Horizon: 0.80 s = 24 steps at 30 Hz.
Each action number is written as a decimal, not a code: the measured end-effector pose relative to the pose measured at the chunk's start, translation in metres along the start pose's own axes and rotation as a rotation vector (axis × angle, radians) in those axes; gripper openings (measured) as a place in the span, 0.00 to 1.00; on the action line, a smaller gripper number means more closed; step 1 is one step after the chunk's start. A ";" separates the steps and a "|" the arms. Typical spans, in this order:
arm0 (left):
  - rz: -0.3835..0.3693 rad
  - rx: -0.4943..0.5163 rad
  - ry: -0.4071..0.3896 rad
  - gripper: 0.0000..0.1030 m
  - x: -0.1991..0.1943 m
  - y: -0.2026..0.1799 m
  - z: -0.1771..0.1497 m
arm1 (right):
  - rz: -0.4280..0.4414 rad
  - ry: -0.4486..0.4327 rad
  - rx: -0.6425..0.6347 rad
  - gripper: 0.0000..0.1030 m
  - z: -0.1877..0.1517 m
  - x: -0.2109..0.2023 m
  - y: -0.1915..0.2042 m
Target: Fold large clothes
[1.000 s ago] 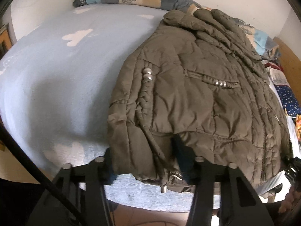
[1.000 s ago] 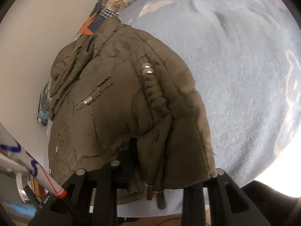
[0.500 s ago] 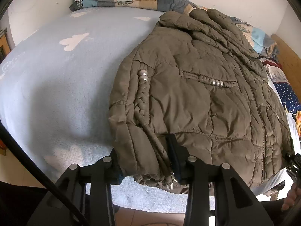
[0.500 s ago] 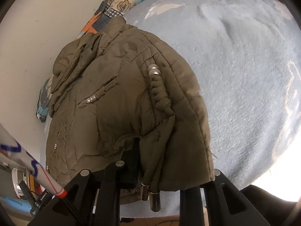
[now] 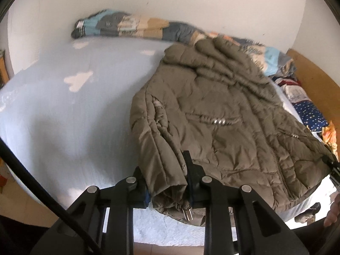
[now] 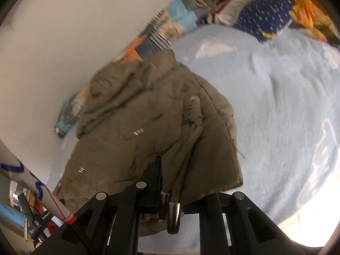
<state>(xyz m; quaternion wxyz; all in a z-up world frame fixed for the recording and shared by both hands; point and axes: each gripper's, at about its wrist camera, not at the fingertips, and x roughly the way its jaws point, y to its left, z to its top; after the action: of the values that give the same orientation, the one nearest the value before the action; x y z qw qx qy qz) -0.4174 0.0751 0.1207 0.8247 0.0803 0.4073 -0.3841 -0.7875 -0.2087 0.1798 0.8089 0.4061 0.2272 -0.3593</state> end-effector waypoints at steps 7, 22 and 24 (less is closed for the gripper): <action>-0.023 0.031 -0.056 0.22 -0.022 -0.003 0.002 | 0.034 -0.048 -0.020 0.11 0.002 -0.017 0.012; -0.097 0.049 -0.170 0.22 -0.055 -0.010 0.079 | 0.107 -0.100 -0.059 0.10 0.051 -0.048 0.042; -0.110 0.044 -0.192 0.22 -0.058 -0.010 0.101 | 0.099 -0.123 -0.098 0.10 0.069 -0.048 0.055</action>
<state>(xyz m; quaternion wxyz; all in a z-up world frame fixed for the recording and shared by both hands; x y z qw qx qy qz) -0.3848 0.0558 0.2307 0.8356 0.0386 0.3216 -0.4438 -0.7705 -0.2240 0.2776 0.8570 0.3538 0.1743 -0.3317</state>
